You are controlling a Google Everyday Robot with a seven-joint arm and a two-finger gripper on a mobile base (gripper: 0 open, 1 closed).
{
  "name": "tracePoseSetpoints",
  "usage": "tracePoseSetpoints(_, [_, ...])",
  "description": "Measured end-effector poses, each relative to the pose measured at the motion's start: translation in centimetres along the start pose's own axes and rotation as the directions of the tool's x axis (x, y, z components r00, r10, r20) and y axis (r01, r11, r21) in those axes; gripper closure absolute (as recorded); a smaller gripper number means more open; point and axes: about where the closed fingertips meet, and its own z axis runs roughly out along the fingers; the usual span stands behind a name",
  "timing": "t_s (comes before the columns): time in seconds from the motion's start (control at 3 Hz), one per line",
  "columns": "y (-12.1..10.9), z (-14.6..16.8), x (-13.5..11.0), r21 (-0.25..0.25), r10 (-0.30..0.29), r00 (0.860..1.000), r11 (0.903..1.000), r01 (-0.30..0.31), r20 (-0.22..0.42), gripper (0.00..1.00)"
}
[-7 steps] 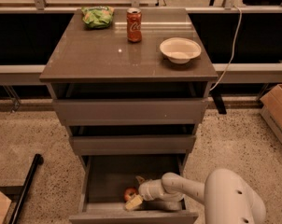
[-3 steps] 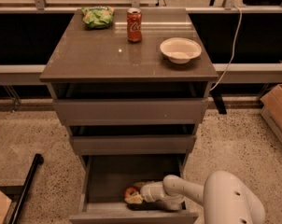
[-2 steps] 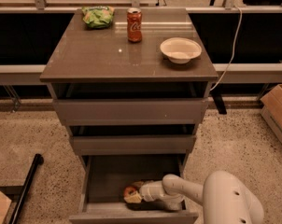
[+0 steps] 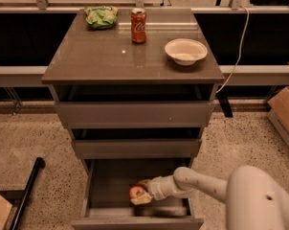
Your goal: Pick apple from bottom drawer and place on counter
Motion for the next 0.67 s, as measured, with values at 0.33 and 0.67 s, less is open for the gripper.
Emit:
tracePoseSetpoints(0.33, [4.4, -7.6, -5.4, -0.090, -0.074, 0.997, 0.9932, 0.074, 0.003, 1.00])
tracePoseSetpoints(0.67, [6.1, -15.7, -12.9, -0.133, -0.129, 0.991, 0.9825, 0.131, 0.027, 1.00])
